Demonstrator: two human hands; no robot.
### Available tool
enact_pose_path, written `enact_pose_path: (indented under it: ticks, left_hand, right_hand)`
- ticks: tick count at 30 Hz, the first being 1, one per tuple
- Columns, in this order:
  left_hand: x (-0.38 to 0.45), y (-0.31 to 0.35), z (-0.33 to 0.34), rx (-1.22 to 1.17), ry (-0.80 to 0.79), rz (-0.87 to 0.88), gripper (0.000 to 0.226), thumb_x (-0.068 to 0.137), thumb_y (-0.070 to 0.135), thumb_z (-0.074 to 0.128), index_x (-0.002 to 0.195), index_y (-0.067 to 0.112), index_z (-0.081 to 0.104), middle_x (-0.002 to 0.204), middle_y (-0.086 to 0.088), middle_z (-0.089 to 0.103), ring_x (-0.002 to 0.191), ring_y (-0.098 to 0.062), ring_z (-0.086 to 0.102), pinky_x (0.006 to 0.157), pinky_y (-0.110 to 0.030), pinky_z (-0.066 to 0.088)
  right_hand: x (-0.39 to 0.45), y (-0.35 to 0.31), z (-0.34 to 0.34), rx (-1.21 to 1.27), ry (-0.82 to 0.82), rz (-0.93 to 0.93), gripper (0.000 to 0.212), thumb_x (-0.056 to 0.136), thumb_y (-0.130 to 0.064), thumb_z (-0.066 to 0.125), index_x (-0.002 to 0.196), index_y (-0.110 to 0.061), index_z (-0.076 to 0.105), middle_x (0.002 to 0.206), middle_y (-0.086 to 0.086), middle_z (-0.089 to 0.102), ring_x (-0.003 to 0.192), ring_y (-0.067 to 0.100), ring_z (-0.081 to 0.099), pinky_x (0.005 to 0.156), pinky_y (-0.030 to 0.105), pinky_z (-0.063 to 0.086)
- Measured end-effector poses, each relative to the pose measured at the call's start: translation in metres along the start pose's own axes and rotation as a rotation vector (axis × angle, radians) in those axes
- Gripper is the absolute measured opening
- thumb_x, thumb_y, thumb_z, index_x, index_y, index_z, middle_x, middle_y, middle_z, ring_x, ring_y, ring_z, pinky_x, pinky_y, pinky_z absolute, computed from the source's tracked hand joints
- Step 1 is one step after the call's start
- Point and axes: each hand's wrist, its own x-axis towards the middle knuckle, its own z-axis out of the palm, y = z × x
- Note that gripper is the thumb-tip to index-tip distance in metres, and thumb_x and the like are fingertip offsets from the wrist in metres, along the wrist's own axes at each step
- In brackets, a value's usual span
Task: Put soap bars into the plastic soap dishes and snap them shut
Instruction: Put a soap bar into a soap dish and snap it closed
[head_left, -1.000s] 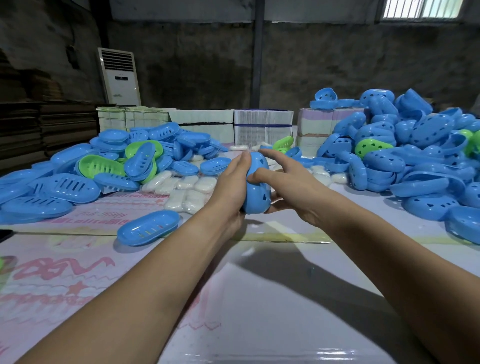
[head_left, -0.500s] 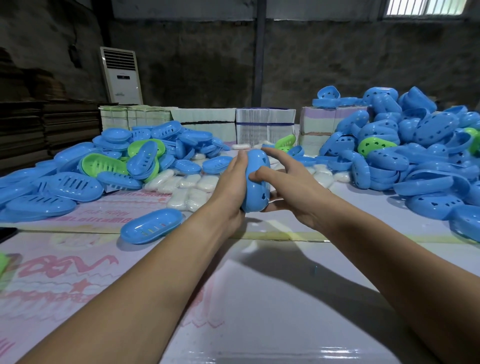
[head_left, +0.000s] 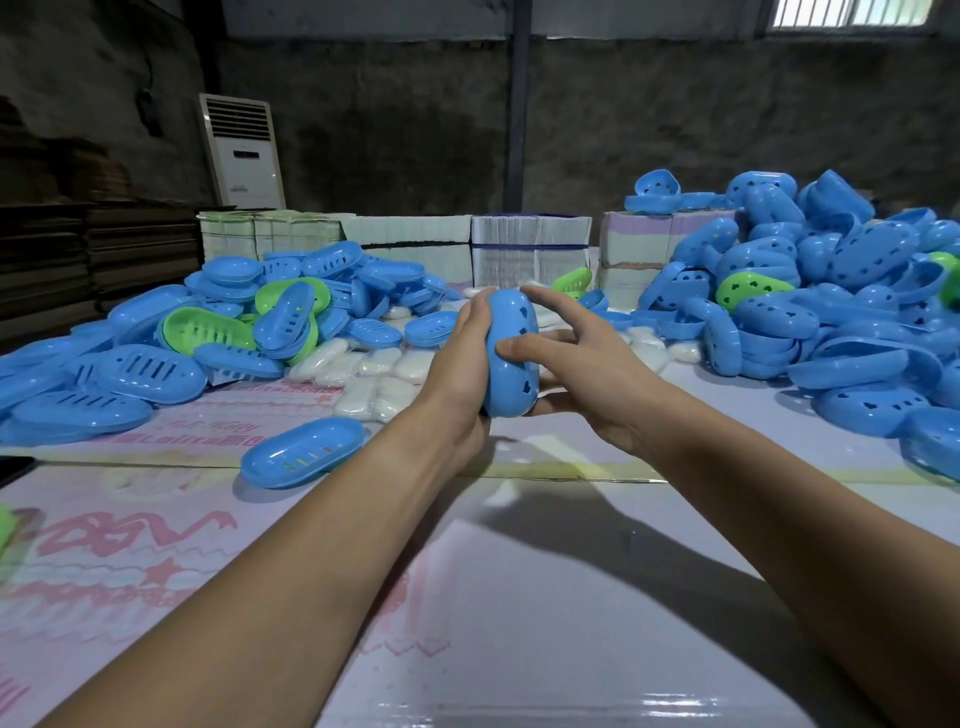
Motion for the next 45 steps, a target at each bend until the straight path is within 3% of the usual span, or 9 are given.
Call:
enact_pose_path:
  ticks: [6, 11, 15, 19, 24, 34, 38, 42, 45]
  left_hand:
    - [0.000, 0.001, 0.000, -0.058, -0.005, -0.008, 0.039, 0.103, 0.054, 0.044, 0.129, 0.029, 0.059, 0.118, -0.013, 0.071, 0.106, -0.030, 0.072, 0.085, -0.051, 0.060]
    - [0.003, -0.001, 0.001, -0.066, -0.053, -0.042, 0.042, 0.103, 0.046, 0.051, 0.137, 0.023, 0.056, 0.130, -0.018, 0.066, 0.109, -0.033, 0.067, 0.101, -0.065, 0.048]
    - [0.007, -0.001, -0.001, -0.123, -0.036, -0.110, 0.043, 0.104, 0.048, 0.048, 0.135, 0.021, 0.057, 0.138, -0.023, 0.060, 0.117, -0.037, 0.064, 0.107, -0.063, 0.044]
    - [0.010, 0.001, -0.003, -0.156, -0.031, -0.155, 0.046, 0.104, 0.052, 0.045, 0.137, 0.022, 0.056, 0.139, -0.023, 0.060, 0.125, -0.041, 0.060, 0.106, -0.065, 0.044]
    - [0.010, 0.001, -0.002, -0.156, -0.022, -0.138, 0.045, 0.104, 0.052, 0.043, 0.139, 0.024, 0.053, 0.138, -0.024, 0.060, 0.128, -0.041, 0.059, 0.106, -0.065, 0.045]
    - [0.004, 0.003, 0.001, -0.150, -0.022, -0.198, 0.046, 0.105, 0.054, 0.041, 0.139, 0.025, 0.054, 0.119, -0.020, 0.064, 0.102, -0.035, 0.062, 0.103, -0.056, 0.048]
    - [0.002, 0.002, 0.004, -0.072, 0.000, -0.123, 0.043, 0.107, 0.051, 0.038, 0.136, 0.024, 0.054, 0.108, -0.016, 0.066, 0.092, -0.031, 0.065, 0.091, -0.051, 0.055]
    - [0.001, 0.000, 0.003, 0.017, 0.021, -0.048, 0.038, 0.106, 0.051, 0.039, 0.130, 0.026, 0.056, 0.123, -0.019, 0.067, 0.112, -0.037, 0.068, 0.102, -0.061, 0.050]
    - [-0.002, 0.001, 0.003, 0.020, 0.010, 0.017, 0.032, 0.107, 0.048, 0.037, 0.130, 0.032, 0.054, 0.128, -0.014, 0.066, 0.116, -0.036, 0.066, 0.098, -0.056, 0.053]
  right_hand:
    - [0.000, 0.000, -0.002, 0.069, -0.027, 0.038, 0.060, 0.083, -0.016, 0.077, 0.133, -0.040, 0.055, 0.086, -0.004, 0.075, 0.073, 0.018, 0.075, 0.062, 0.036, 0.059]
    - [0.001, -0.002, -0.002, 0.145, -0.035, 0.128, 0.045, 0.083, -0.016, 0.074, 0.121, -0.038, 0.061, 0.111, 0.008, 0.067, 0.080, 0.031, 0.075, 0.069, 0.046, 0.062]
    - [0.001, 0.001, 0.001, 0.112, -0.026, 0.101, 0.037, 0.086, -0.018, 0.075, 0.109, -0.042, 0.059, 0.081, -0.006, 0.077, 0.074, 0.025, 0.076, 0.060, 0.038, 0.061]
    - [0.000, 0.001, 0.004, 0.084, 0.022, 0.091, 0.043, 0.086, -0.020, 0.074, 0.120, -0.038, 0.055, 0.077, -0.008, 0.076, 0.066, 0.020, 0.074, 0.056, 0.032, 0.058]
    - [-0.002, -0.002, 0.006, 0.046, 0.024, 0.114, 0.051, 0.085, -0.021, 0.074, 0.127, -0.040, 0.053, 0.101, 0.000, 0.069, 0.067, 0.018, 0.075, 0.059, 0.034, 0.060]
    - [-0.002, -0.010, -0.001, 0.009, -0.070, 0.200, 0.045, 0.085, -0.018, 0.074, 0.122, -0.040, 0.061, 0.108, 0.007, 0.066, 0.074, 0.028, 0.075, 0.063, 0.040, 0.061]
    - [-0.003, -0.010, 0.000, 0.025, -0.063, 0.202, 0.041, 0.082, -0.018, 0.072, 0.113, -0.043, 0.062, 0.110, 0.008, 0.065, 0.075, 0.030, 0.075, 0.065, 0.043, 0.061]
    - [-0.005, -0.005, 0.009, 0.033, -0.005, 0.134, 0.043, 0.081, -0.016, 0.073, 0.108, -0.046, 0.059, 0.100, 0.002, 0.069, 0.066, 0.022, 0.073, 0.060, 0.039, 0.060]
    - [-0.006, -0.003, 0.013, 0.019, 0.043, 0.093, 0.054, 0.081, -0.015, 0.073, 0.126, -0.041, 0.056, 0.100, 0.005, 0.068, 0.066, 0.018, 0.073, 0.059, 0.035, 0.059]
